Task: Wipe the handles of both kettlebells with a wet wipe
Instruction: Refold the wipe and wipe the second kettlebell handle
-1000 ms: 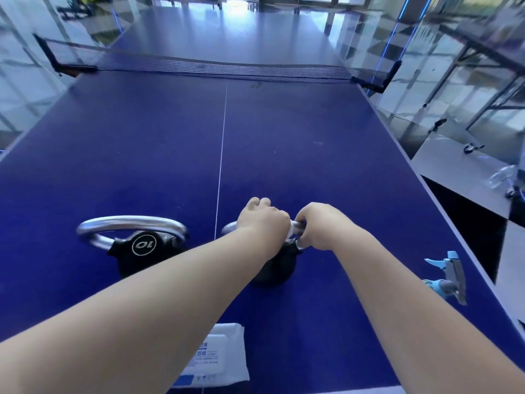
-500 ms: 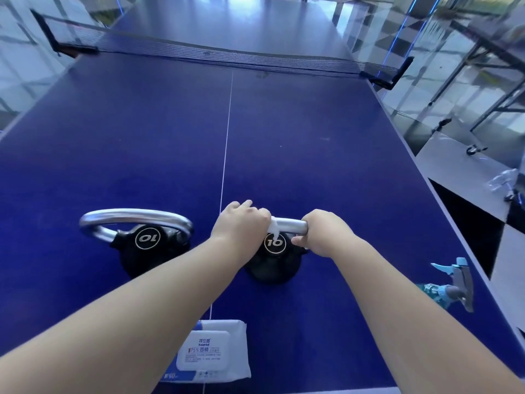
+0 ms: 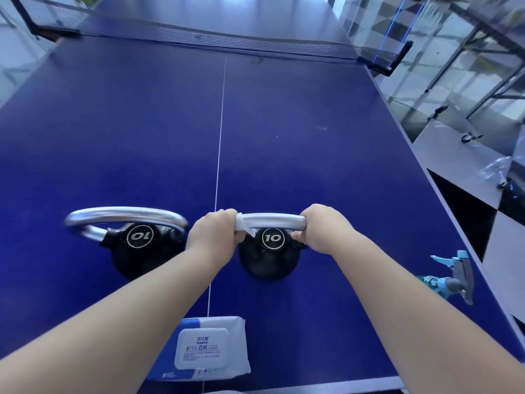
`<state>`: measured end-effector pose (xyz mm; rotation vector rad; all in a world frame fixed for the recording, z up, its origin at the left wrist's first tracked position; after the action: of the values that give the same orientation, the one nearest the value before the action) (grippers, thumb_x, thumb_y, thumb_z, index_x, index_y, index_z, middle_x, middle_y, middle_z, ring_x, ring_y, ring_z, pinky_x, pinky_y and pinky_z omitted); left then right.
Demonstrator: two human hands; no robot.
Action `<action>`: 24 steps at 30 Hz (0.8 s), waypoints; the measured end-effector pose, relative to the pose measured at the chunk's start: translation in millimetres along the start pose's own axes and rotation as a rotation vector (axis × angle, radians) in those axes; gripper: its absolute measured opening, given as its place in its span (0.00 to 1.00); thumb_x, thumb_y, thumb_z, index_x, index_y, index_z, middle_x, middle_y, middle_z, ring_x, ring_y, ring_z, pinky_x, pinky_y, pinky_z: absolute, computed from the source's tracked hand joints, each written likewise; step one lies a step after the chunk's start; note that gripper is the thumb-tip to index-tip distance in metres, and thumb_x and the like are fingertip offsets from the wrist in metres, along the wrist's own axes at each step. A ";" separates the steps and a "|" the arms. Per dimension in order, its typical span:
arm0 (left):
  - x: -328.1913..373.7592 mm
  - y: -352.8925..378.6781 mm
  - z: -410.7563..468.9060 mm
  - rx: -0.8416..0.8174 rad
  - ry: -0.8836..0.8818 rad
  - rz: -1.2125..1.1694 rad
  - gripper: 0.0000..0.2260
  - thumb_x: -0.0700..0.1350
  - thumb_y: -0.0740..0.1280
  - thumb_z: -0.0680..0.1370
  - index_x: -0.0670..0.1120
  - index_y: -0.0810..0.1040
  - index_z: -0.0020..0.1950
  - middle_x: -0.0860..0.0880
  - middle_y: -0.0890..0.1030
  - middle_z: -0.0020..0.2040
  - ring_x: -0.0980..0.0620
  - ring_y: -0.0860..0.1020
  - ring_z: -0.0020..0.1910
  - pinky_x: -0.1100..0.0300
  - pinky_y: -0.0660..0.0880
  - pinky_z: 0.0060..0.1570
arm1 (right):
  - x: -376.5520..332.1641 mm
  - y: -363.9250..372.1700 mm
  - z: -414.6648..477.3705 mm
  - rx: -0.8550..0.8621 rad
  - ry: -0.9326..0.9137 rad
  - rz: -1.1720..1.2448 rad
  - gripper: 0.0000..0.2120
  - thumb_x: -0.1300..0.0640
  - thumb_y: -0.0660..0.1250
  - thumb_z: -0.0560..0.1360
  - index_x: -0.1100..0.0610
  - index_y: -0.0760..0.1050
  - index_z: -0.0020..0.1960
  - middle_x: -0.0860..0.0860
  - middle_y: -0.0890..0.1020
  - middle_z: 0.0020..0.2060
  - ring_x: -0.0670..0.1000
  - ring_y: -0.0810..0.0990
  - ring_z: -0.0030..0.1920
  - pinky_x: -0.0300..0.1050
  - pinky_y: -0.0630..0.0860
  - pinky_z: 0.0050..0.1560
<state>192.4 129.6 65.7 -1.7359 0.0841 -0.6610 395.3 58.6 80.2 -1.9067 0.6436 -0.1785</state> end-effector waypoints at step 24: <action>-4.6 41.3 -0.9 0.004 -0.317 -0.441 0.14 0.49 0.68 0.77 0.53 0.68 0.33 0.55 0.71 0.31 0.60 0.67 0.29 0.69 0.63 0.29 | -3.5 -0.7 -4.4 0.014 0.030 -0.029 0.11 0.47 0.70 0.75 0.54 0.74 0.41 0.51 0.78 0.34 0.55 0.76 0.34 0.45 0.72 0.34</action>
<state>200.0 119.0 26.2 -1.8501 -0.5323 -0.6892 390.8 57.0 83.2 -1.9040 0.6336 -0.2295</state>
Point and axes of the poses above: each hand's wrist, its own z-axis towards the middle knuckle, its own y-axis out of the palm, x = y × z, the point moved 3 cm from there along z, towards the middle knuckle
